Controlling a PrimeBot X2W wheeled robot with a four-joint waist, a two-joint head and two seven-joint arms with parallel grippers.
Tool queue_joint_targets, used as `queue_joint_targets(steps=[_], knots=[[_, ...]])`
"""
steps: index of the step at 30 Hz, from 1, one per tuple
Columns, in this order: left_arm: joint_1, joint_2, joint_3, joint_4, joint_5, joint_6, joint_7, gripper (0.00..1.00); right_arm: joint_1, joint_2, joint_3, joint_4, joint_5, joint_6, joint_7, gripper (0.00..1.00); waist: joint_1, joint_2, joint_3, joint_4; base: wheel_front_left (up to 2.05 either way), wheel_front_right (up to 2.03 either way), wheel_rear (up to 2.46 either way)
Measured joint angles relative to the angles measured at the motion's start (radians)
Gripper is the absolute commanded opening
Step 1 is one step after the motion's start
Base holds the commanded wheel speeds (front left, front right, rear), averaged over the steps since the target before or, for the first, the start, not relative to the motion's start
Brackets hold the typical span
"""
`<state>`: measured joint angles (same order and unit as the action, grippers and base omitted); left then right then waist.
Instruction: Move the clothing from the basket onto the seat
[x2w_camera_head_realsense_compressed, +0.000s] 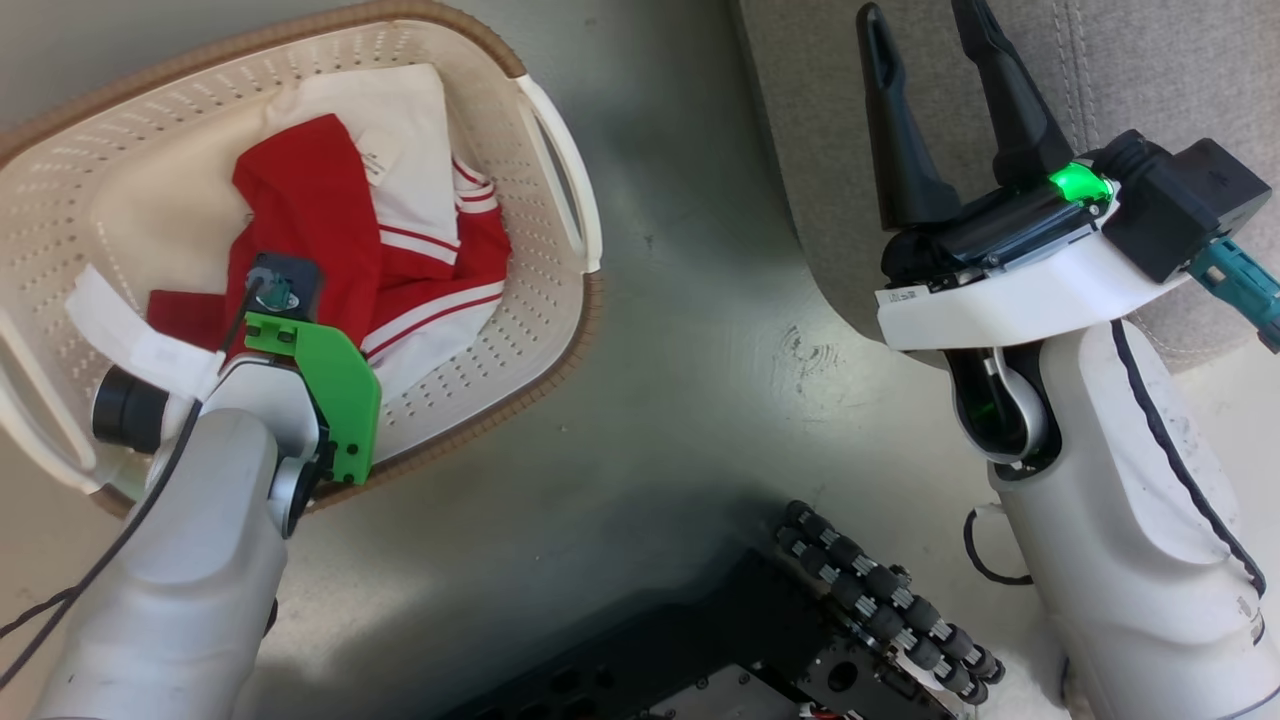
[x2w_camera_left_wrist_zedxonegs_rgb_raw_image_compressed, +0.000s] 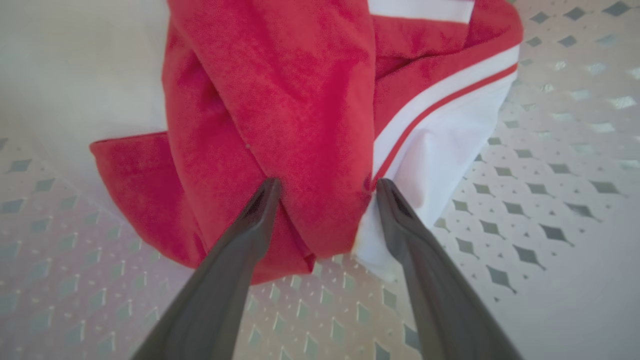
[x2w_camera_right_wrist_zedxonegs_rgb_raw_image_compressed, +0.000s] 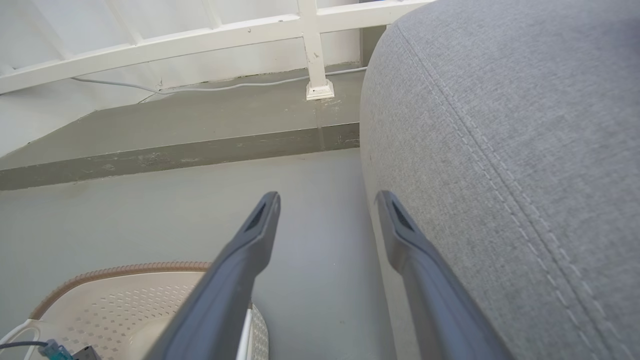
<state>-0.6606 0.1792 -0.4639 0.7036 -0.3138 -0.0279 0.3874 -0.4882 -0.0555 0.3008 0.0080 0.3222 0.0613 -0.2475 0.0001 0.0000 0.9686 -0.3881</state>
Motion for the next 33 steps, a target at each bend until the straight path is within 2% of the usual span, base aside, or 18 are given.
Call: queue_joint_targets(steps=[8, 10, 11, 18, 22, 33], knots=[[-0.029, 0.0, 0.01, 0.064, -0.034, -0.007, 0.064, 1.0, -0.005, 0.006, 0.008, 0.023, 0.023, 0.0, -0.003, 1.0, 0.0, 0.0, 0.006, -0.018, 0.0, 0.0, 0.0], [-0.037, 0.0, 0.01, 0.071, -0.035, -0.007, 0.071, 0.25, -0.012, 0.007, 0.01, 0.028, 0.024, 0.0, -0.003, 1.0, -0.0001, 0.0, 0.005, -0.021, 0.0, 0.0, 0.0], [-0.042, -0.001, 0.01, 0.071, -0.035, -0.007, 0.07, 0.0, -0.017, 0.007, 0.01, 0.03, 0.024, 0.0, -0.003, 1.0, 0.0, 0.0, 0.005, -0.022, 0.0, 0.0, 0.0], [-0.08, -0.009, 0.007, 0.091, -0.033, -0.009, 0.061, 0.0, -0.026, 0.008, 0.008, 0.042, 0.029, -0.001, -0.004, 1.0, -0.0001, 0.0, 0.0, -0.021, 0.0, 0.0, 0.0], [-0.086, -0.028, -0.001, 0.097, -0.032, -0.025, 0.041, 0.0, -0.044, 0.008, 0.002, 0.04, 0.027, -0.001, -0.004, 1.0, 0.0, 0.0, -0.012, -0.011, 0.0, 0.0, 0.0], [-0.087, -0.087, -0.038, 0.097, -0.026, -0.053, -0.1, 0.0, -0.046, 0.005, -0.028, 0.047, -0.018, -0.001, -0.004, 1.0, 0.0, 0.0, -0.07, 0.046, 0.0, 0.0, 0.0]])
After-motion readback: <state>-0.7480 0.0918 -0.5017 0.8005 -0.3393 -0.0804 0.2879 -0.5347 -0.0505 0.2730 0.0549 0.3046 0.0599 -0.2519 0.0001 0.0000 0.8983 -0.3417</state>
